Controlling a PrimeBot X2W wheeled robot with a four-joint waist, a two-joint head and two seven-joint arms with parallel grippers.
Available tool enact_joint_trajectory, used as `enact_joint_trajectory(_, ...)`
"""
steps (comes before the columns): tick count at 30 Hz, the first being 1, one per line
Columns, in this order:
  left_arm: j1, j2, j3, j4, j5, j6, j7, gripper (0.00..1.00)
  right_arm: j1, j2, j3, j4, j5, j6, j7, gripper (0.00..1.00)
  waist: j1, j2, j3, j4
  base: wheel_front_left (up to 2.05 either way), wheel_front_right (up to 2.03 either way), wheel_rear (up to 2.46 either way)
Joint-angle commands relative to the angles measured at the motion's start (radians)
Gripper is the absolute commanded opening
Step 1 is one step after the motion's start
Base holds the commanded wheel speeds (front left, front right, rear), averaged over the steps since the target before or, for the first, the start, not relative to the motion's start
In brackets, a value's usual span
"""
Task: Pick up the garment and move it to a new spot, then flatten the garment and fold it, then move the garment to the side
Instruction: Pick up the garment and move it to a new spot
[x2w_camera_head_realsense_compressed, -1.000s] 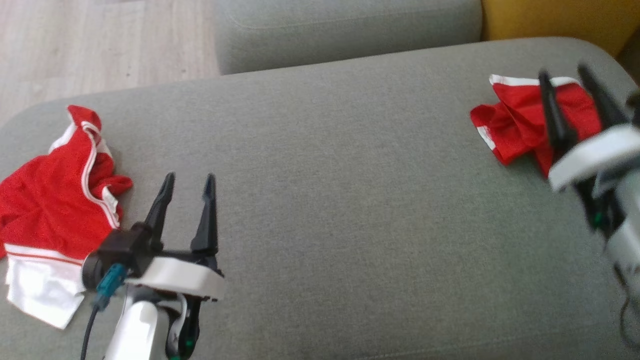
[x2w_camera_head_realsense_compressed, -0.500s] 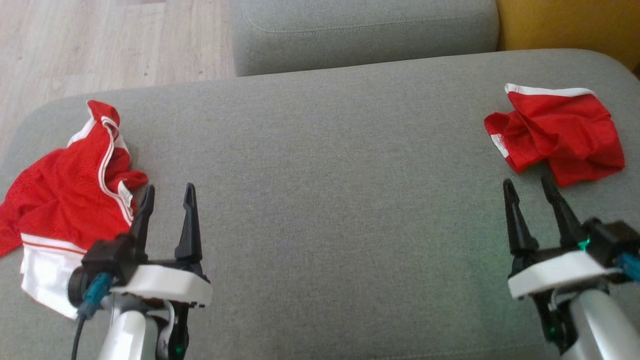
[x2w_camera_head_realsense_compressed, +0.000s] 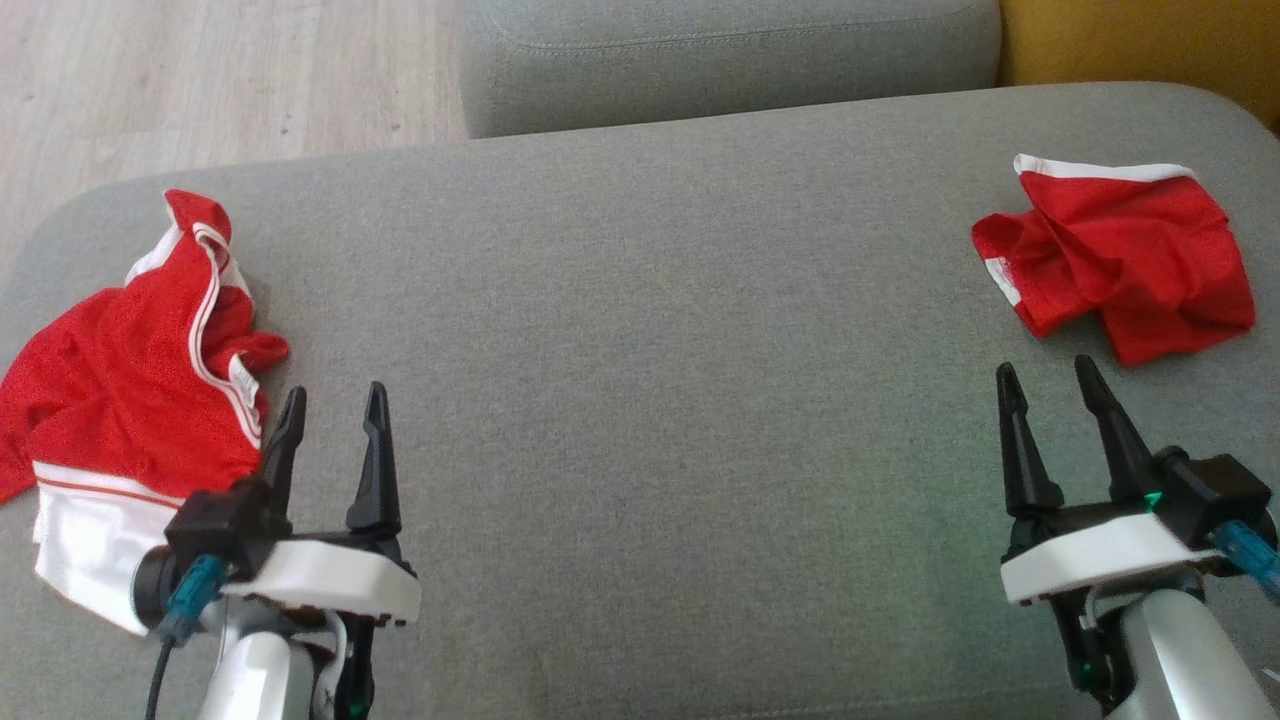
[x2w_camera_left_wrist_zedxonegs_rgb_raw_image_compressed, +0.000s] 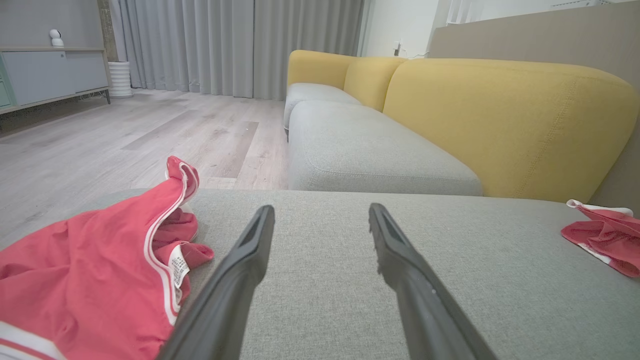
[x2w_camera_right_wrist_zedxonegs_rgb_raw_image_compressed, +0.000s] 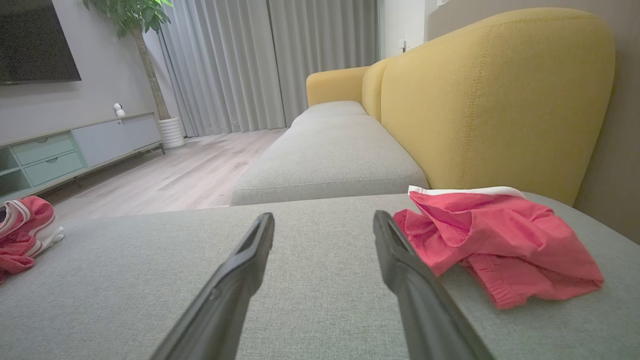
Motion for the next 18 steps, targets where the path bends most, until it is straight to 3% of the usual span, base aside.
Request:
enact_joint_trajectory(1, -0.040, 0.002, 0.027, -0.029, 0.007, 0.000, -0.006, 1.00, -0.016, 0.005, 0.022, -0.034, -0.005, 0.007, -0.011, 1.00, 0.0000, 0.0000, 0.000, 0.000, 0.00, 0.00, 0.00)
enact_joint_trajectory(9, -0.045, 0.002, 0.013, -0.022, 0.008, 0.002, -0.006, 1.00, -0.016, 0.006, 0.031, -0.022, -0.002, 0.007, -0.011, 1.00, 0.0000, 0.0000, -0.011, 0.025, 0.00, 0.00, 0.00)
enact_joint_trajectory(18, -0.048, 0.002, 0.022, 0.003, 0.020, 0.005, -0.006, 1.00, 0.003, 0.019, 0.051, -0.008, 0.005, 0.007, -0.011, 1.00, 0.0000, 0.0000, -0.040, 0.169, 0.00, 0.00, 0.00)
